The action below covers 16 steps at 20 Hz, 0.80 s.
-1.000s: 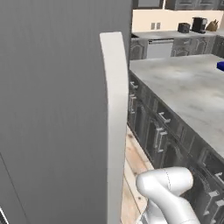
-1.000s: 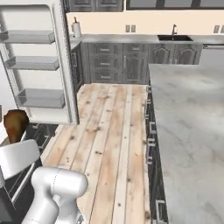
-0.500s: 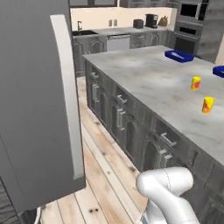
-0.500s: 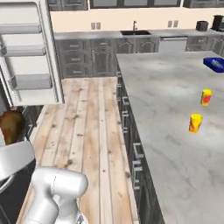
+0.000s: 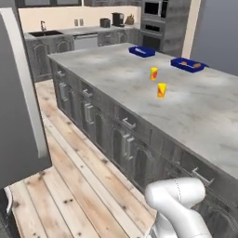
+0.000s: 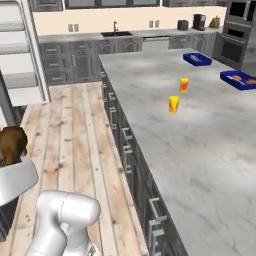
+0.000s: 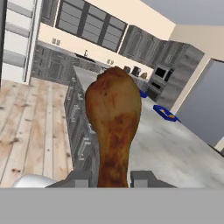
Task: Gather the carrot and potato from the fridge and place them on a tray on the dining counter. Then gather the fish and chicken drumstick from the fridge and place them on the other tray.
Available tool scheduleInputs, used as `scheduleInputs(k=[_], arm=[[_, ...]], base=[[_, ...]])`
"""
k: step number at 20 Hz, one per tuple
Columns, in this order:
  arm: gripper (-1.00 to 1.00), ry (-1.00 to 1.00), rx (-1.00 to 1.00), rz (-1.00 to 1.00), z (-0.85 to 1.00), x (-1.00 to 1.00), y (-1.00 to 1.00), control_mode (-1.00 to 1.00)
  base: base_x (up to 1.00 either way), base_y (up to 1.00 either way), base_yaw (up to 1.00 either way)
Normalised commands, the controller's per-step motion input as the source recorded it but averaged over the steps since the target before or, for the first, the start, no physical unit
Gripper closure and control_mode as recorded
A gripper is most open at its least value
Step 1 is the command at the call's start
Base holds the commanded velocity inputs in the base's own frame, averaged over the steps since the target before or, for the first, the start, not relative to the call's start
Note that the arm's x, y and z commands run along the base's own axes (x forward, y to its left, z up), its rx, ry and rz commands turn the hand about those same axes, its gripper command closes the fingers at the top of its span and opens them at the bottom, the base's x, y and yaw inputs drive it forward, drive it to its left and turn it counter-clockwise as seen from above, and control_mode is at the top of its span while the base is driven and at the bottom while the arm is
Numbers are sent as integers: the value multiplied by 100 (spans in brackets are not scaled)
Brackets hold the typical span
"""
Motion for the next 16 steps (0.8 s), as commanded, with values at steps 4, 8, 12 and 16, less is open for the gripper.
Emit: scheduleInputs(k=[4, 8, 12, 16], arm=[[100, 0, 0, 0, 0, 0, 0, 100], [100, 0, 0, 0, 0, 0, 0, 100], [100, 0, 0, 0, 0, 0, 0, 100], [100, 0, 0, 0, 0, 0, 0, 100]], base=[[-100, -47, -28], [-100, -56, -27], [-100, -68, -26], [-100, -79, -25]])
